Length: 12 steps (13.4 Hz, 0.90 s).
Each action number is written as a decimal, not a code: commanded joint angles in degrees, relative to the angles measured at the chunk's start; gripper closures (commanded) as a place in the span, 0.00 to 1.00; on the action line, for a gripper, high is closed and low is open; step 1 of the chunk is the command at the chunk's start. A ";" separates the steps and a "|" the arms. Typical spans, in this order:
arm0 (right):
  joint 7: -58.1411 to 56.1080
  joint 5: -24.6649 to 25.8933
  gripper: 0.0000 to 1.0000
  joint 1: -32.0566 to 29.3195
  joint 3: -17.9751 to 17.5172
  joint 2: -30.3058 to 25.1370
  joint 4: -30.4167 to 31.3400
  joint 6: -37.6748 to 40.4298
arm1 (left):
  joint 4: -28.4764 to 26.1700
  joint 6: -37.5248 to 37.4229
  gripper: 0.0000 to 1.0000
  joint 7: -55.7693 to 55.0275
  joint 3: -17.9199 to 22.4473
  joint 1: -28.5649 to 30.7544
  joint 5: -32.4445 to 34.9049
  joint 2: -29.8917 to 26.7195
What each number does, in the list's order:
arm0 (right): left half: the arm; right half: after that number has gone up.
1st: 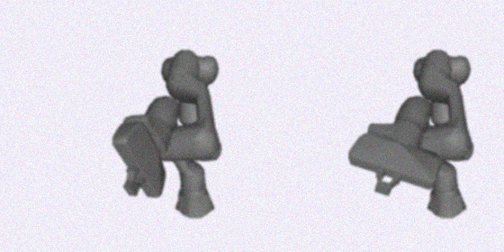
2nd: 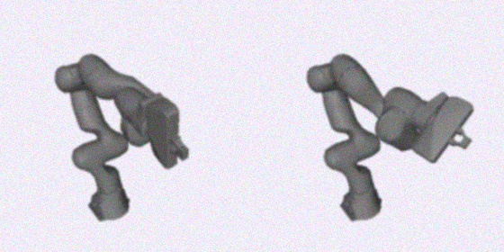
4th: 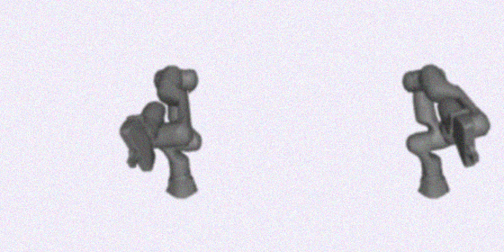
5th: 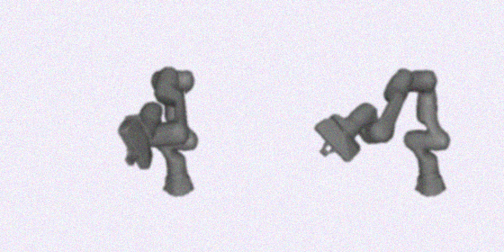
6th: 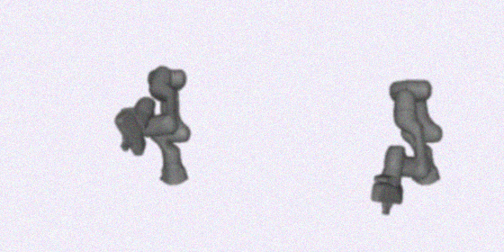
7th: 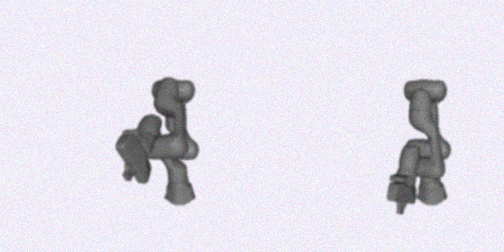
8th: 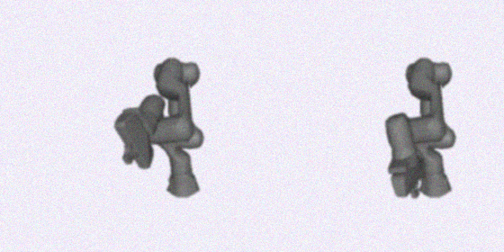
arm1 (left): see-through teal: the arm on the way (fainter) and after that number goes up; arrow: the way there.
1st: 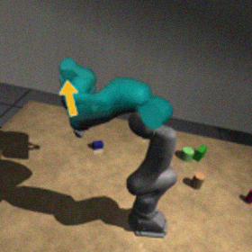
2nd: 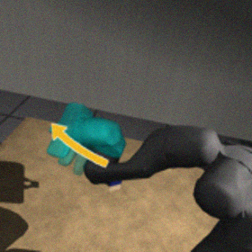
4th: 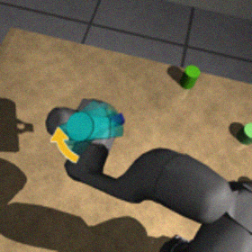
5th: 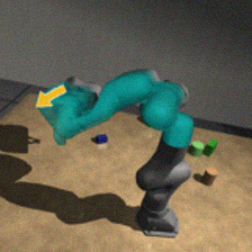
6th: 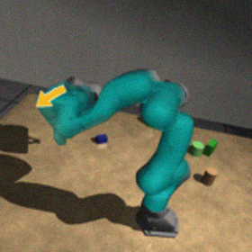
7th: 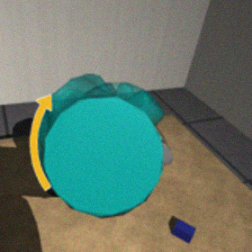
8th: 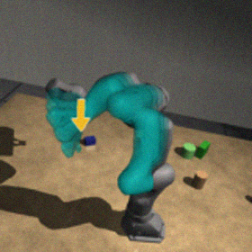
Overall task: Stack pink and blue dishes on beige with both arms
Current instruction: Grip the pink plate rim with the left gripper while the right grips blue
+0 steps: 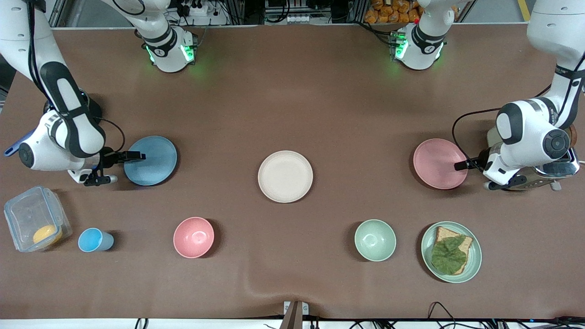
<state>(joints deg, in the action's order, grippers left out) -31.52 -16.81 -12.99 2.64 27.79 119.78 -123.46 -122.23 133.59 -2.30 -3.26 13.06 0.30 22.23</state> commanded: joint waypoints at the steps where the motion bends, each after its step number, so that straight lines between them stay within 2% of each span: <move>1: -1.70 -1.56 0.50 0.07 -0.09 0.43 -0.16 0.42 | -1.08 0.79 0.00 1.24 -0.34 1.00 -0.39 -0.35; 2: -1.87 -1.56 0.64 0.07 -0.09 0.43 -0.42 0.50 | -1.08 0.79 0.00 1.77 -0.34 1.18 -0.30 0.09; 6: -3.72 -1.56 1.00 -0.01 -0.09 1.92 -3.22 3.92 | -0.29 0.97 0.00 4.23 -0.43 4.24 -0.30 2.11; 10: -3.63 -1.47 1.00 -0.19 0.00 2.89 -6.04 7.35 | -0.20 1.06 0.01 4.32 -0.51 4.25 -0.65 2.82; 12: -3.37 -1.47 1.00 -0.37 0.00 2.97 -8.23 11.03 | -0.20 1.06 0.16 4.32 -0.60 4.25 -1.09 2.99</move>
<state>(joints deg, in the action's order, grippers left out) -34.04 -16.97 -12.96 2.62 29.54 114.91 -116.14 -122.66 134.02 1.12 -3.43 16.98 0.30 24.86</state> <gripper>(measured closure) 0.965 0.044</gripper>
